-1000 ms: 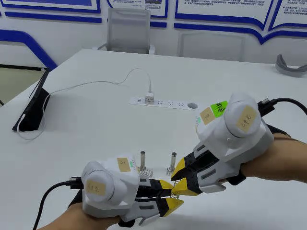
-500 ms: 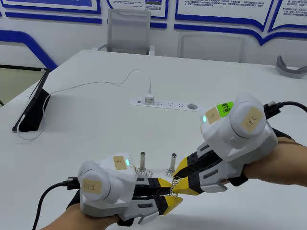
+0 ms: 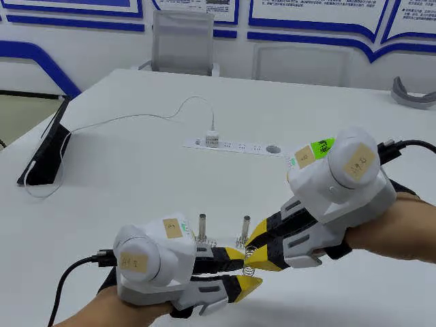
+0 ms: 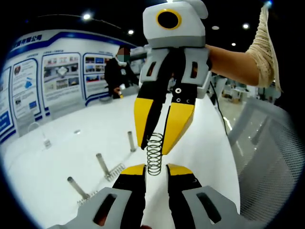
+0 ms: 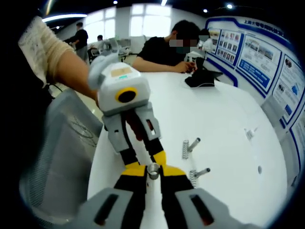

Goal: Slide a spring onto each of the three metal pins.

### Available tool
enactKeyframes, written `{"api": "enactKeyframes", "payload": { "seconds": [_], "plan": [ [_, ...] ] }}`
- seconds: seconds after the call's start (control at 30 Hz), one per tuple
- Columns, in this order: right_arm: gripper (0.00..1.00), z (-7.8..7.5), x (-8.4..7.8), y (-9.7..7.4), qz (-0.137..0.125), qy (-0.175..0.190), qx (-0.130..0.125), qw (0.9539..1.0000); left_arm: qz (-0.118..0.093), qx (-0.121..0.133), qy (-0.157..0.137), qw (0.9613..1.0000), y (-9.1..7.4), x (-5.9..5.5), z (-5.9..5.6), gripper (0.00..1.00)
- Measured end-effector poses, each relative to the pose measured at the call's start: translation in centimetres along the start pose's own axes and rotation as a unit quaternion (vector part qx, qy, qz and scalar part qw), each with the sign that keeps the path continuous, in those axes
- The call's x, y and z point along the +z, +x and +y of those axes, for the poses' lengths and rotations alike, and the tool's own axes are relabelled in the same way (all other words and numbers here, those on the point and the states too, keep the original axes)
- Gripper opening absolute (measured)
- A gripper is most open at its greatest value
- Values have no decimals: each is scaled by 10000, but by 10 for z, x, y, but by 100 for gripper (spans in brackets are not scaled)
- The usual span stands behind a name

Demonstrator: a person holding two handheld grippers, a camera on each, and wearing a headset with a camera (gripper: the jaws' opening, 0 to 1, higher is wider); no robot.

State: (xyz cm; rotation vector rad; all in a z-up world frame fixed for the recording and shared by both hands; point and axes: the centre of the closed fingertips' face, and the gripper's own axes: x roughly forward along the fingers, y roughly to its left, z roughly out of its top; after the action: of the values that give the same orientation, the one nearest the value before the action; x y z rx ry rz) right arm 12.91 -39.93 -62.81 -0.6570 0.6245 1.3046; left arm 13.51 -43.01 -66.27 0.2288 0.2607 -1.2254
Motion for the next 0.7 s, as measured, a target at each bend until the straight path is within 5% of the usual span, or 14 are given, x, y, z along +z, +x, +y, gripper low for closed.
{"api": "enactKeyframes", "payload": {
  "seconds": [0.7],
  "plan": [
    [12,-17,-11,-17,-22,278,-304,9992,-49,445,-332,9984,-24,-6,20,37]
  ]
}}
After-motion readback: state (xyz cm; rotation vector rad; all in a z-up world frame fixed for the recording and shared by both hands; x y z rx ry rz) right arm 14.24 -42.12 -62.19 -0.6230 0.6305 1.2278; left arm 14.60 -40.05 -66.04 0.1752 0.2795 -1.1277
